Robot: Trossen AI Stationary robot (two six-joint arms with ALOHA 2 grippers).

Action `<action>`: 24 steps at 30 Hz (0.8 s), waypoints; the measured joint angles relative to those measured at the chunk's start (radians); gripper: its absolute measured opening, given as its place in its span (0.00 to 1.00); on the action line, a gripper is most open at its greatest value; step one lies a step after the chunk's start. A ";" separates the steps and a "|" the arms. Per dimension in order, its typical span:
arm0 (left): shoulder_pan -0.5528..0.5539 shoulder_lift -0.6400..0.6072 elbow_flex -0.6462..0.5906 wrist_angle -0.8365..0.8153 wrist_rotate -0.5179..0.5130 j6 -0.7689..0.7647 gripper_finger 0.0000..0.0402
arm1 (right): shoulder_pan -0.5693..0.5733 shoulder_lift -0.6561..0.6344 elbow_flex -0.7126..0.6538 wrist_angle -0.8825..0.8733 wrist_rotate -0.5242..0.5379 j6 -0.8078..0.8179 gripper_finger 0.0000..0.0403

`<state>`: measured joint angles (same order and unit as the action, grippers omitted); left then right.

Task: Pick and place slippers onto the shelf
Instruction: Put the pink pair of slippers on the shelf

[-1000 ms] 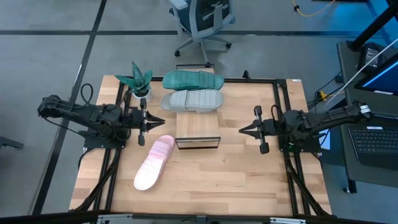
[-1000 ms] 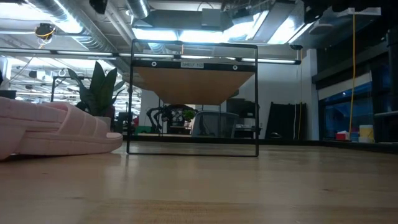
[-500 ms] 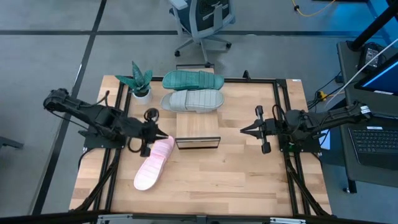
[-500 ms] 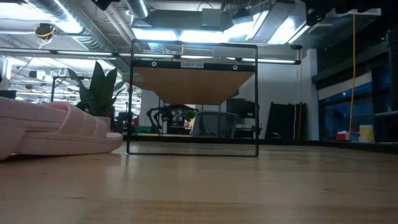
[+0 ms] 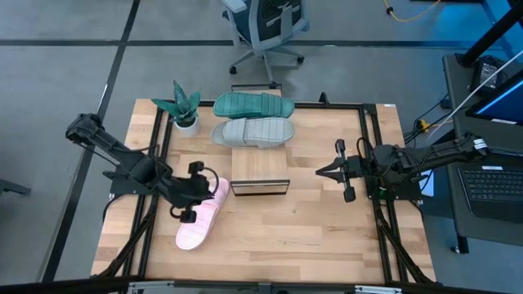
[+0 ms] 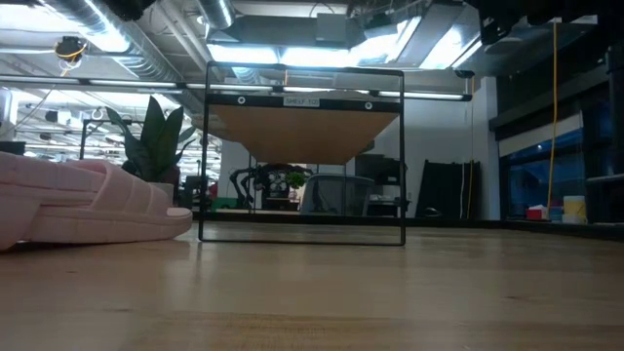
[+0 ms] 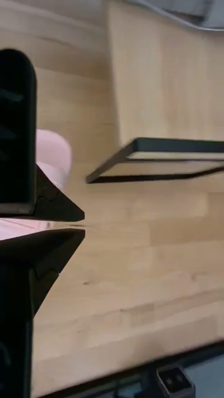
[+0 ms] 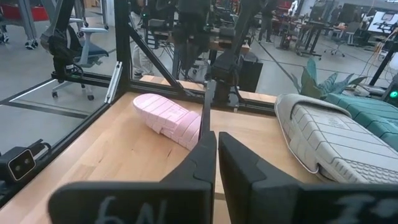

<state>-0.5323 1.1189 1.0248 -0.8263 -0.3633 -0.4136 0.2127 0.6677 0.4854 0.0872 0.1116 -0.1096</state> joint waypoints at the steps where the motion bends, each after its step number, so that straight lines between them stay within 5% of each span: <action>1: 0.000 0.008 0.000 -0.010 -0.001 -0.025 0.06 | 0.000 0.000 0.000 0.000 0.000 0.000 0.05; 24: 0.003 0.080 0.000 -0.027 -0.012 -0.055 0.06 | 0.000 0.011 0.000 -0.004 0.000 0.016 0.05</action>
<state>-0.5296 1.1988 1.0248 -0.8531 -0.3751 -0.4690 0.2127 0.6784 0.4854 0.0830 0.1120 -0.0940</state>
